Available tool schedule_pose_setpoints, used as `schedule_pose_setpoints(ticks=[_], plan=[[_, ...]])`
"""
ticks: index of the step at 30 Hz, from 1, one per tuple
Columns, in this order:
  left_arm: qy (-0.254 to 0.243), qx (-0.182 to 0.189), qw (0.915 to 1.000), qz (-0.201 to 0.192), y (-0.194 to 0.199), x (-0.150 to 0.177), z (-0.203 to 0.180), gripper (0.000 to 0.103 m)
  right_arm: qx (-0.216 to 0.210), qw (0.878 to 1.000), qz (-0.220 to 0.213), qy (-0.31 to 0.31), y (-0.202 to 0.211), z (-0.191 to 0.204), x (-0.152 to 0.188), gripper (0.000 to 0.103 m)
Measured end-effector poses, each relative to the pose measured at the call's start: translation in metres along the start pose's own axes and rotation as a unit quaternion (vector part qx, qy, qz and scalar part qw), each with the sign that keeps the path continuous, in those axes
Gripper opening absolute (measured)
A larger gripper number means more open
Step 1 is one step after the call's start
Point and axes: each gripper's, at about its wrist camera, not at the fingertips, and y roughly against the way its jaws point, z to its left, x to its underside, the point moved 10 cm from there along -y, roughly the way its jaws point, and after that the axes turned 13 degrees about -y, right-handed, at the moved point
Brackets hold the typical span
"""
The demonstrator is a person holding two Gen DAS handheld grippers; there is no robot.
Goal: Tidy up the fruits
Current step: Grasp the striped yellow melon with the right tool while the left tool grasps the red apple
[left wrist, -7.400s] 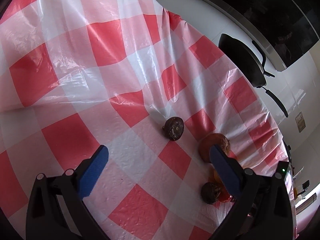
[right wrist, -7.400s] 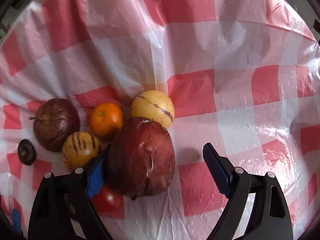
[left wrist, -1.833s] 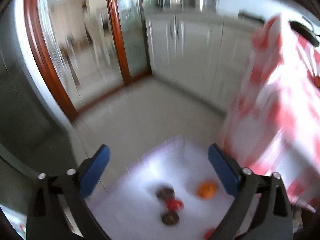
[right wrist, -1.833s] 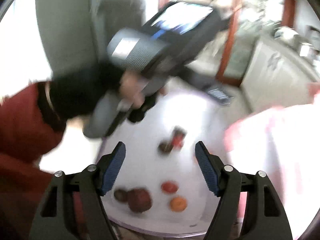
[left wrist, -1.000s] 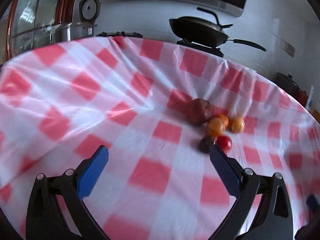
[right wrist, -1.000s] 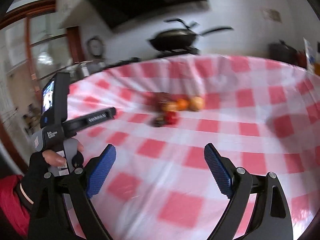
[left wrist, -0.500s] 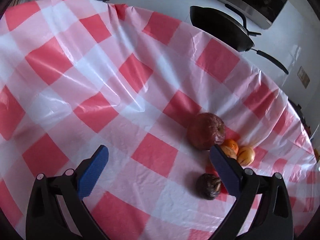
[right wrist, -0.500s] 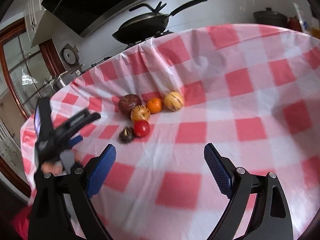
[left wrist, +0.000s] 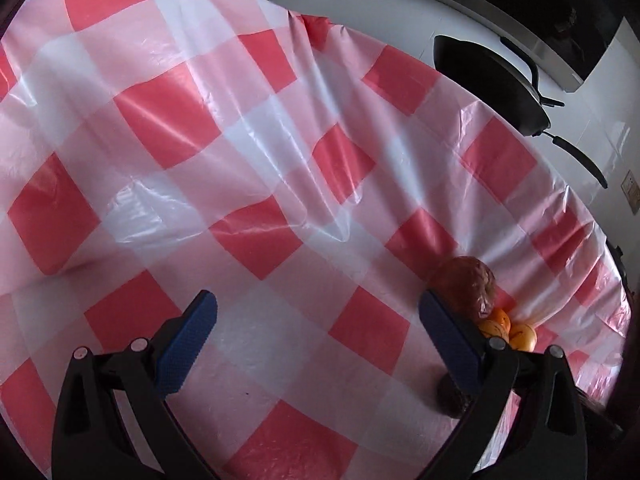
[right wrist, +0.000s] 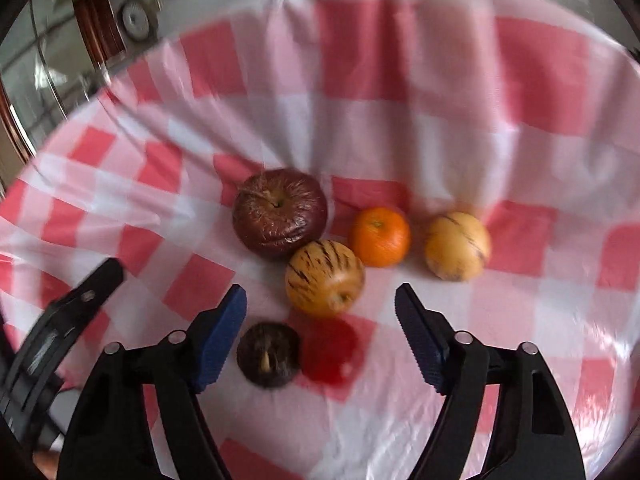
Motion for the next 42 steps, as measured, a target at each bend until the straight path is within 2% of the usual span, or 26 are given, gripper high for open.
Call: schedule_pose_setpoints(ticks=[3, 7, 12, 15, 17, 18, 20, 22, 23, 25, 28, 32, 37, 42], plan=[[-0.006, 0.001, 1.0000, -0.002, 0.000, -0.001, -0.003, 0.101, 0.029, 0.999, 0.026, 0.003, -0.020, 0.001, -0.002, 0.068], [-0.005, 0.003, 1.0000, -0.001, 0.001, 0.000, -0.003, 0.101, 0.052, 0.998, 0.043, 0.012, -0.036, 0.002, 0.001, 0.058], [-0.008, 0.005, 1.0000, -0.001, 0.001, 0.000, -0.005, 0.101, 0.053, 0.998, 0.024, 0.008, -0.037, 0.000, -0.002, 0.046], [-0.017, 0.011, 0.9998, -0.001, 0.001, 0.001, -0.009, 0.101, 0.052, 0.999, -0.010, 0.001, -0.021, -0.007, -0.004, 0.045], [-0.023, 0.026, 0.9994, 0.000, 0.001, 0.002, -0.015, 0.101, 0.023, 0.998, -0.049, -0.035, 0.007, -0.016, -0.007, 0.045], [-0.028, 0.045, 0.9986, 0.004, 0.000, 0.003, -0.022, 0.101, 0.008, 0.996, -0.068, -0.056, 0.022, -0.024, -0.005, 0.045], [-0.041, 0.085, 0.9953, 0.019, -0.002, 0.009, -0.039, 0.101, -0.003, 0.991, -0.103, -0.091, 0.050, -0.043, 0.003, 0.045], [-0.064, 0.127, 0.9893, 0.035, -0.003, 0.016, -0.060, 0.101, -0.002, 0.985, -0.120, -0.121, 0.067, -0.066, 0.020, 0.046], [-0.079, 0.134, 0.9870, 0.038, -0.002, 0.019, -0.068, 0.101, -0.003, 0.984, -0.123, -0.132, 0.072, -0.074, 0.028, 0.046], [-0.111, 0.136, 0.9840, 0.030, 0.002, 0.021, -0.081, 0.101, -0.003, 0.981, -0.125, -0.151, 0.075, -0.087, 0.042, 0.046], [-0.127, 0.129, 0.9831, 0.029, 0.001, 0.021, -0.089, 0.101, -0.016, 0.975, -0.118, -0.187, 0.071, -0.099, 0.062, 0.046], [-0.101, 0.140, 0.9838, 0.047, -0.012, 0.019, -0.096, 0.101, -0.027, 0.970, -0.131, -0.204, 0.075, -0.104, 0.057, 0.046], [-0.136, 0.132, 0.9799, 0.060, -0.038, 0.009, -0.126, 0.101, -0.042, 0.968, -0.125, -0.215, 0.075, -0.104, 0.057, 0.046], [-0.143, 0.109, 0.9805, 0.079, -0.070, -0.001, -0.142, 0.101, -0.046, 0.968, -0.123, -0.215, 0.074, -0.105, 0.057, 0.046]])
